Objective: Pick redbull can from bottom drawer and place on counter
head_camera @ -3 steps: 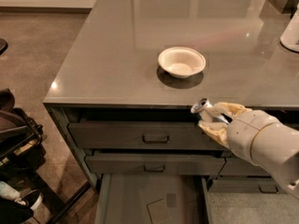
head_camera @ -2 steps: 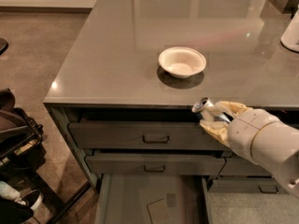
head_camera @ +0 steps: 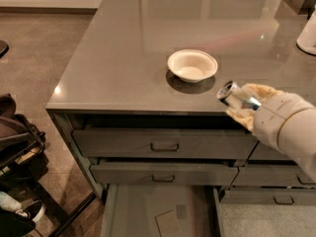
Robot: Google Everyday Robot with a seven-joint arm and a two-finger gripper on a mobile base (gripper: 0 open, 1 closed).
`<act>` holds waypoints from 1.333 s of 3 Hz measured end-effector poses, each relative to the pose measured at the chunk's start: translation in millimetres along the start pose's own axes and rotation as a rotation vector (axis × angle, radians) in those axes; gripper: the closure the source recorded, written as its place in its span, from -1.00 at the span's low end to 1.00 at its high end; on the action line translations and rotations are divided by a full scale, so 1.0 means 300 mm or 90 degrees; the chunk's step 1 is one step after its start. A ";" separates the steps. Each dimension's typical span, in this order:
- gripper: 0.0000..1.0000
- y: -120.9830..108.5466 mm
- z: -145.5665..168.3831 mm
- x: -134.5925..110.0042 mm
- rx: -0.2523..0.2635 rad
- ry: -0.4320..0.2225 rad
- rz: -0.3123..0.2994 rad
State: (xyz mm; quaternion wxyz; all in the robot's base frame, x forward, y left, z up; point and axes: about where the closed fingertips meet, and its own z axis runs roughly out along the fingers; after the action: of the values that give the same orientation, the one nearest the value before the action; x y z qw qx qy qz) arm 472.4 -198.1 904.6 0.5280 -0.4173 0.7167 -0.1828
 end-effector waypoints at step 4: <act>1.00 -0.227 0.281 -0.174 0.000 -0.109 -0.010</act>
Offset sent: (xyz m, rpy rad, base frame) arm 0.0685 -0.0144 0.0903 -0.1069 -0.1257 0.0317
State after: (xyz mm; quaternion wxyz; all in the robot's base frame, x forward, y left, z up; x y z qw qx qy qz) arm 581.5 -181.6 952.5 0.5862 -0.4371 0.6653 -0.1508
